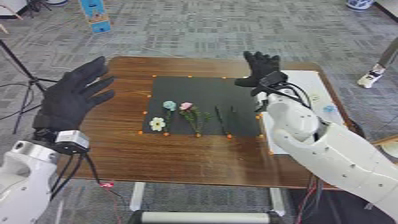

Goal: Arrange flowers

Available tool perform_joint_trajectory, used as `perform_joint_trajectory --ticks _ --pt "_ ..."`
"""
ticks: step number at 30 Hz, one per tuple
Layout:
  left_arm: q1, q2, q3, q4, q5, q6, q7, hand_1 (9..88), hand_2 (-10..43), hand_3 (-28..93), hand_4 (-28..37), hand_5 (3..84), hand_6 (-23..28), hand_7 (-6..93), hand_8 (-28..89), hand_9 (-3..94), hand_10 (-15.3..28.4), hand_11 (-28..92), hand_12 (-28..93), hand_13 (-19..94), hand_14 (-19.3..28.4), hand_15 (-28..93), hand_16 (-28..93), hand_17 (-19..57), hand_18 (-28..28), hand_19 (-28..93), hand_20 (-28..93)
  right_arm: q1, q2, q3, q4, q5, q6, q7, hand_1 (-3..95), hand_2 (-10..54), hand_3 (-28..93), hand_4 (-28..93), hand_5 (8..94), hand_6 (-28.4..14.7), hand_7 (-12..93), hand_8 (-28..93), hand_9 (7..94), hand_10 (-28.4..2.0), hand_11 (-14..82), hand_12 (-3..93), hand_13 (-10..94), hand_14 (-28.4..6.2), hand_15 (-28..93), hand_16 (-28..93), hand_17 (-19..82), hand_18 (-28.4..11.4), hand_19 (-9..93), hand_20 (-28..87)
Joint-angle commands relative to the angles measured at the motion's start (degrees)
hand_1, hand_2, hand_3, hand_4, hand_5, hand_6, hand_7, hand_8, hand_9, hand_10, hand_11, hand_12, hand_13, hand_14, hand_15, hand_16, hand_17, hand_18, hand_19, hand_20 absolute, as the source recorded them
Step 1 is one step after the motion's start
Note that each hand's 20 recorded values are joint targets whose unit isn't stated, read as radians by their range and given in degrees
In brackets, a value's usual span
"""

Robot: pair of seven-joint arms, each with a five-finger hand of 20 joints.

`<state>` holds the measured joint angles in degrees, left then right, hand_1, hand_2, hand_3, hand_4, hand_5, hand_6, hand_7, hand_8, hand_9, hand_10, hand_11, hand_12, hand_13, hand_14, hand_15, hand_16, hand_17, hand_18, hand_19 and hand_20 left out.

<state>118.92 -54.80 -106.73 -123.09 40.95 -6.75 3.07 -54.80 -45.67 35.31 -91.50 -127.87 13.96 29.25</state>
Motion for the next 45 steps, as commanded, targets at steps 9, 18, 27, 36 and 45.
perform_joint_trajectory --ticks 9,18,27,36,45 --pt "4.2 -1.88 -1.96 -1.27 0.0 0.96 0.35 20.0 -6.4 67 -28.3 25.0 2.7 17.3 -9 20.5 10.2 17 15 18 12.9 16 4 -12.8 22.3 39 7 -17.2 15.7 13.6 0.6 0.2 -4.6 10.8 20.5 -9.5 81 -28 26.6 -10.1 8 -5 25.8 -17.8 7.4 21.5 24 -16.5 66 23 11 -22.6 68 55" --pt "6.8 -2.96 -3.66 -2.46 0.12 1.57 0.33 20.0 -6.5 67 -28.3 25.0 2.8 17.1 -9 20.4 10.2 17 15 18 12.9 16 4 -12.8 22.3 39 7 -14.3 12.9 10.2 9.1 -0.7 -4.7 10.3 24.3 -9.5 83 -28 33.4 -7.3 14 -7 31.7 -14.3 14.1 22.1 27 -15.1 68 22 12 -22.2 70 55" --pt "7.5 -3.0 -5.06 -2.91 0.14 1.97 0.61 19.9 -6.5 68 -28.3 24.9 2.7 17.2 -9 20.4 10.2 17 15 18 12.9 16 4 -12.9 22.4 39 7 -9.7 12.0 4.8 16.2 -1.4 -2.9 11.7 27.0 -9.5 84 -28 39.0 -4.7 20 -10 37.7 -11.8 18.7 20.5 33 -13.6 71 22 14 -21.5 72 55" --pt "8.2 -2.9 -6.13 -3.36 0.21 2.22 0.67 20.0 -6.5 68 -28.3 24.9 2.7 17.3 -9 20.5 10.2 17 15 18 13.0 16 4 -12.8 22.4 39 7 -7.9 11.0 3.8 17.7 0.3 -4.9 11.3 33.2 -9.5 84 -28 54.8 1.9 33 -15 58.9 -9.5 36.3 22.9 48 -9.9 70 24 17 -20.1 74 54" --pt "8.1 -2.73 -6.02 -3.22 0.04 2.06 0.67 20.0 -6.3 67 -28.3 24.9 2.7 17.3 -9 20.5 10.2 17 15 18 13.0 16 4 -12.8 22.3 39 7 -7.9 11.2 2.7 17.7 0.6 -0.9 8.0 47.4 -9.5 77 -28 62.7 4.6 51 0 74.8 -6.4 25.3 47.3 57 -6.1 66 40 21 -19.6 75 54"
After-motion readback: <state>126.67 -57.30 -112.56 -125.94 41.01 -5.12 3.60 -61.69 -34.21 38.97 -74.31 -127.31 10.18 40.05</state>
